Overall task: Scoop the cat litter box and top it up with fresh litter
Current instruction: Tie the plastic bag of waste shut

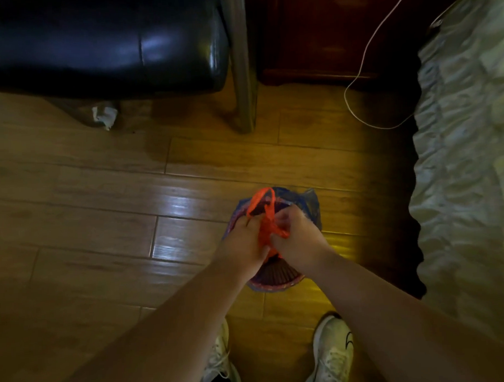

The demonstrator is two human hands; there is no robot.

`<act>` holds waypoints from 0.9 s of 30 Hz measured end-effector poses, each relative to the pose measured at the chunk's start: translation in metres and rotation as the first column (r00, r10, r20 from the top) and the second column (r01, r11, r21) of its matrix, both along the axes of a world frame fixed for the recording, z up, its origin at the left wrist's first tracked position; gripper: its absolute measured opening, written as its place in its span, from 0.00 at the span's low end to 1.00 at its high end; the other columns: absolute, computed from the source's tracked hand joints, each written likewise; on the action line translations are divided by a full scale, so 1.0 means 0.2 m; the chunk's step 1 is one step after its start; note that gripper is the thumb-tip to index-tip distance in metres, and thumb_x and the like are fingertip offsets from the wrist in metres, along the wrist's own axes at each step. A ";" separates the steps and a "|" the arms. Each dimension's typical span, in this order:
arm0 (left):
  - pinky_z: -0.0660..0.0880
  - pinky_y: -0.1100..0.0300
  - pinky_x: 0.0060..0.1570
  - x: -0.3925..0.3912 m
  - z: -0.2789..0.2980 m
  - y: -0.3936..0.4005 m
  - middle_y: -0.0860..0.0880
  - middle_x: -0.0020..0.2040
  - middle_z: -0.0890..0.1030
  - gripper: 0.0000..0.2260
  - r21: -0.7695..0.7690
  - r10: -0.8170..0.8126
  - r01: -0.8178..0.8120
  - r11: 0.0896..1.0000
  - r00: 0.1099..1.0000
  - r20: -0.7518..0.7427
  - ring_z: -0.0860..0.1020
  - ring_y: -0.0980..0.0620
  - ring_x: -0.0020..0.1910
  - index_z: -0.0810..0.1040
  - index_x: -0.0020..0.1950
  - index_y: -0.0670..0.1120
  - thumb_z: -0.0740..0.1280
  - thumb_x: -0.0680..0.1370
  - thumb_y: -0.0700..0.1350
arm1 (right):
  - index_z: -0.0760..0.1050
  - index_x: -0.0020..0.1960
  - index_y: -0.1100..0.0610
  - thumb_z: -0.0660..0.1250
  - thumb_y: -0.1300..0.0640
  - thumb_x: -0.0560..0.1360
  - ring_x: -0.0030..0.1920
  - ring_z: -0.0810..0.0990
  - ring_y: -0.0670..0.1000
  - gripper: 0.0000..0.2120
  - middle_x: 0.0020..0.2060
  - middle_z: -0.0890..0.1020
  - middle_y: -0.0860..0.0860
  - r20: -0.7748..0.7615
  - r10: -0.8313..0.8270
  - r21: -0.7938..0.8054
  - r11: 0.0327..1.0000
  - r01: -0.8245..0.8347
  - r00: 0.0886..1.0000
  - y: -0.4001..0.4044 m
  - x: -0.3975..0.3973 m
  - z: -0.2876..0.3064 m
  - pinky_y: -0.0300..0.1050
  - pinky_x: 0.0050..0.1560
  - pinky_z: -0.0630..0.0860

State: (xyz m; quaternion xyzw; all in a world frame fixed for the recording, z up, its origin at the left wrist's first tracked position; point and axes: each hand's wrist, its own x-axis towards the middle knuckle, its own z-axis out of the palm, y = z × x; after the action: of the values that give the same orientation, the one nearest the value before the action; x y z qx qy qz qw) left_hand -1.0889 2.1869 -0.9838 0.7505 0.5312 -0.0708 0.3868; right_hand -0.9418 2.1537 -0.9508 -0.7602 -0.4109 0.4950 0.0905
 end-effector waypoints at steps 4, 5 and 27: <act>0.72 0.52 0.67 -0.04 -0.09 -0.02 0.46 0.65 0.73 0.23 -0.035 0.027 -0.028 0.999 0.999 -0.027 0.74 0.47 0.65 0.73 0.71 0.54 0.69 0.76 0.49 | 0.77 0.58 0.43 0.66 0.43 0.76 0.58 0.78 0.54 0.12 0.59 0.78 0.48 0.144 0.121 -0.024 0.993 -0.119 0.982 -0.02 -0.02 -0.07 0.45 0.55 0.75; 0.71 0.53 0.67 -0.04 -0.11 -0.03 0.46 0.65 0.72 0.23 -0.031 0.050 -0.051 0.998 0.998 -0.037 0.74 0.48 0.63 0.74 0.70 0.54 0.70 0.75 0.49 | 0.79 0.59 0.43 0.66 0.43 0.76 0.59 0.77 0.55 0.13 0.60 0.76 0.50 0.165 0.123 -0.027 0.992 -0.121 0.978 -0.03 -0.02 -0.08 0.45 0.58 0.75; 0.72 0.52 0.65 0.06 -0.35 -0.03 0.45 0.66 0.77 0.24 -0.157 -0.033 0.004 0.988 0.983 -0.181 0.77 0.45 0.64 0.63 0.76 0.55 0.62 0.81 0.55 | 0.49 0.82 0.55 0.50 0.45 0.85 0.81 0.47 0.51 0.30 0.82 0.47 0.52 0.066 0.321 -0.238 0.924 -0.298 0.945 -0.15 -0.02 -0.48 0.50 0.80 0.47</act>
State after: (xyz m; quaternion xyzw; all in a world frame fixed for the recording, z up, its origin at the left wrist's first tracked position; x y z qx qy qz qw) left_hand -1.0766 2.1810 -1.0538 0.7132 0.5502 -0.1847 0.3931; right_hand -0.9458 2.1234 -1.0459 -0.7158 -0.4714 0.5060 -0.0971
